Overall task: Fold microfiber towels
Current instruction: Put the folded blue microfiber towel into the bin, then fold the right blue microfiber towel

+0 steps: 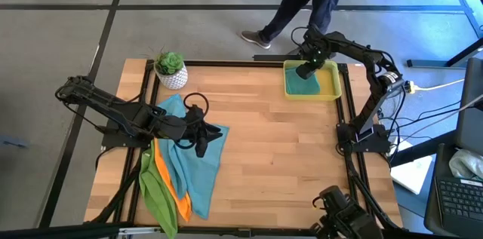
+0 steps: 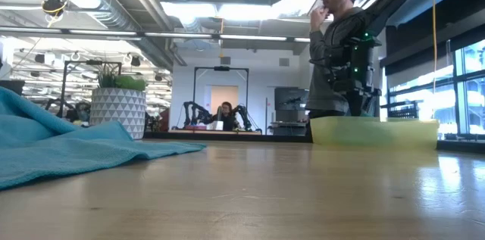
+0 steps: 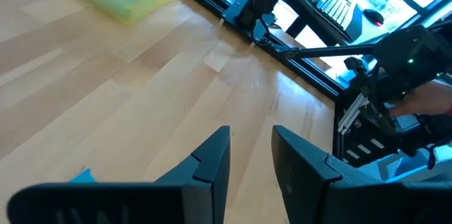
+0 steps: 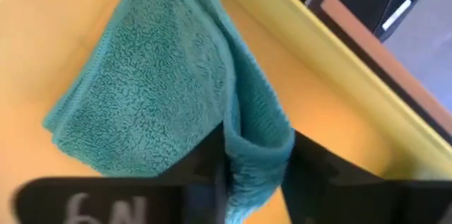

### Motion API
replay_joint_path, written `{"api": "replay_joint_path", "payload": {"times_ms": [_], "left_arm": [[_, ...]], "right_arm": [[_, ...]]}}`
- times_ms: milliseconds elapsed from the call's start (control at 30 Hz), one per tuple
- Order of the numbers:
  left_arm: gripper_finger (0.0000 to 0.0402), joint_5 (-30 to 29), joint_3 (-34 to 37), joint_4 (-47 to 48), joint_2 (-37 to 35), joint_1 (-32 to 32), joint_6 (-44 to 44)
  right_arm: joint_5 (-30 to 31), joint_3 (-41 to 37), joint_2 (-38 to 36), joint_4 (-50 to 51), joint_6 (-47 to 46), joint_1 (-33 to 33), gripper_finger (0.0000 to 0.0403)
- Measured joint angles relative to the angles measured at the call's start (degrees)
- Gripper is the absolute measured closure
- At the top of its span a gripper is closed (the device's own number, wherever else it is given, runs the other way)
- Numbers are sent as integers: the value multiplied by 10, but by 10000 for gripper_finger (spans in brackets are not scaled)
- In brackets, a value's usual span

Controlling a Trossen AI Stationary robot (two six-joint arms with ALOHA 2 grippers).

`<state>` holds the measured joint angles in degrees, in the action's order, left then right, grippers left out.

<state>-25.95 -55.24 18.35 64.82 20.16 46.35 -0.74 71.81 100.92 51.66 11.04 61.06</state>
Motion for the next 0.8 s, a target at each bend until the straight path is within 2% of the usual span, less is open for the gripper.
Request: {"api": "replay_joint_path", "payload": {"times_ms": [267,433,533,700,800], "left_arm": [[304,-1,0,-1,0,0,16],[304,-1,0,-5,0,0,16],[304,-1,0,-1,0,0,10],[304,1,0,65,0,-32,18],[304,50,0,122,3,-80,23]], "right_arm": [[133,0,0,20,0,2,201],[132,2,-1,42,8,2,171],[80,18,-15,61,-16,2,165],[-107,42,-68,66,-61,-11,166],[-202,44,-109,59,-68,-40,173]]}}
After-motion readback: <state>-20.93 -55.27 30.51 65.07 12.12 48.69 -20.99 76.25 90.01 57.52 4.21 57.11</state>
